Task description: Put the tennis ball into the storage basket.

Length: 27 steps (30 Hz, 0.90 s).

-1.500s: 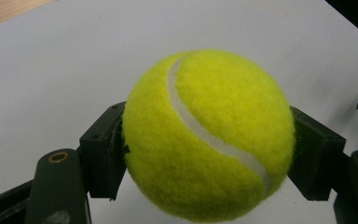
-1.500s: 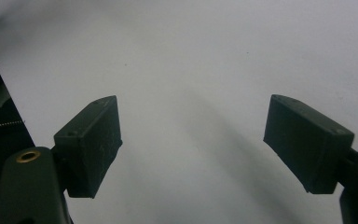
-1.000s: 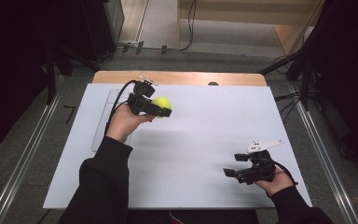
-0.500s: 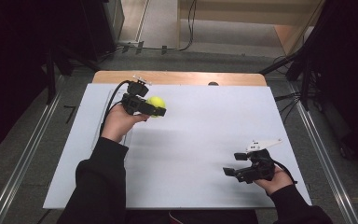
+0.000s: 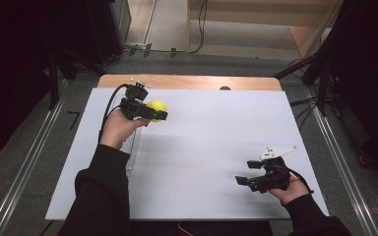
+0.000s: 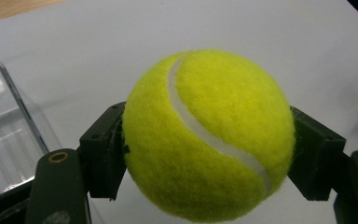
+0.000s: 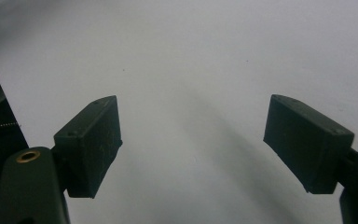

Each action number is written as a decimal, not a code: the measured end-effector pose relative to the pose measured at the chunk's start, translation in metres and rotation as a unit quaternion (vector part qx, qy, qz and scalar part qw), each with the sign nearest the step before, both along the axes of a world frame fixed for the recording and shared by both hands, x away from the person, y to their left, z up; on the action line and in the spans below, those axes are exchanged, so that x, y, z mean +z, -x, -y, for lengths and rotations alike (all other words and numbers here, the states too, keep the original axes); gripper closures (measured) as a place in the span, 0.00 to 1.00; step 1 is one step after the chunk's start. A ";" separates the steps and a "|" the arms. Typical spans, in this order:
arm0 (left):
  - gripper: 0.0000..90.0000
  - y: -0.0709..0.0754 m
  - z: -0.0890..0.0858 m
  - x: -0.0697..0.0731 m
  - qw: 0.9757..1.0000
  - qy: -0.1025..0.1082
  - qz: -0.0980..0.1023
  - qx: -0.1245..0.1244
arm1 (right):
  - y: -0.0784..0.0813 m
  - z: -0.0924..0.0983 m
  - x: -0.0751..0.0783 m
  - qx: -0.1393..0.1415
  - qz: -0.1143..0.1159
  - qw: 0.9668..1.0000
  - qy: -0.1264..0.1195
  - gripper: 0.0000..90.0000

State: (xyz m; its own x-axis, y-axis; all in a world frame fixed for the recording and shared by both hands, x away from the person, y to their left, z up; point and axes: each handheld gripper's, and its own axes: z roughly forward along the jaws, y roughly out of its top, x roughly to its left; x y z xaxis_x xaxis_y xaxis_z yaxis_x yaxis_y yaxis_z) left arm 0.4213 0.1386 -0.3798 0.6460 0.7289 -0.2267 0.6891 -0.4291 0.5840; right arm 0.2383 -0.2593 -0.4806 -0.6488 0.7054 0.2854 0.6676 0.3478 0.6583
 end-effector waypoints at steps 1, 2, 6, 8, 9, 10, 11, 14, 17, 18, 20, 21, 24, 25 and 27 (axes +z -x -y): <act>0.29 0.000 -0.001 0.000 1.000 -0.001 0.000 0.002 | 0.000 0.000 0.000 0.000 0.000 1.000 0.000 0.19; 0.29 0.000 -0.002 0.000 1.000 -0.001 0.001 0.005 | 0.000 0.000 0.000 0.000 0.000 1.000 0.000 0.19; 0.29 -0.001 -0.006 0.000 1.000 -0.007 0.003 0.010 | 0.000 0.000 0.000 0.001 0.000 1.000 0.000 0.19; 0.29 -0.001 -0.009 0.000 1.000 -0.005 0.003 0.016 | 0.000 0.000 0.000 0.001 0.000 1.000 0.000 0.19; 0.29 -0.001 -0.010 0.000 1.000 -0.007 0.003 0.017 | 0.000 0.000 0.000 0.001 -0.001 1.000 0.000 0.19; 0.29 -0.001 -0.010 0.000 1.000 -0.007 0.003 0.017 | 0.000 0.000 0.000 0.001 -0.001 1.000 0.000 0.19; 0.29 -0.002 -0.012 0.000 1.000 -0.009 0.004 0.019 | 0.000 0.000 0.000 0.000 -0.001 1.000 0.000 0.19; 0.29 -0.003 -0.015 -0.001 1.000 -0.010 0.004 0.025 | 0.000 0.000 0.000 0.000 -0.001 1.000 0.000 0.19; 0.29 -0.003 -0.019 -0.001 0.999 -0.015 0.004 0.032 | 0.000 0.001 0.000 0.000 -0.001 1.000 0.000 0.19; 0.29 -0.004 -0.020 -0.002 0.999 -0.013 0.003 0.033 | 0.000 0.001 0.000 0.000 -0.002 1.000 -0.001 0.19; 0.29 -0.004 -0.022 -0.002 0.999 -0.013 0.002 0.036 | 0.000 0.001 0.000 0.000 -0.002 1.000 -0.001 0.19; 0.29 -0.005 -0.024 -0.003 0.999 -0.012 0.002 0.038 | 0.000 0.001 0.000 0.000 -0.002 1.000 -0.001 0.19; 0.29 -0.005 -0.027 -0.003 0.999 -0.016 0.003 0.045 | 0.000 0.000 0.000 0.000 -0.003 1.000 -0.001 0.19; 0.29 -0.005 -0.028 -0.004 0.999 -0.015 0.003 0.047 | 0.000 0.001 0.000 0.000 -0.002 1.000 -0.001 0.19; 0.29 -0.006 -0.030 -0.004 0.999 -0.019 0.004 0.049 | 0.000 0.001 -0.001 0.000 -0.003 1.000 -0.002 0.19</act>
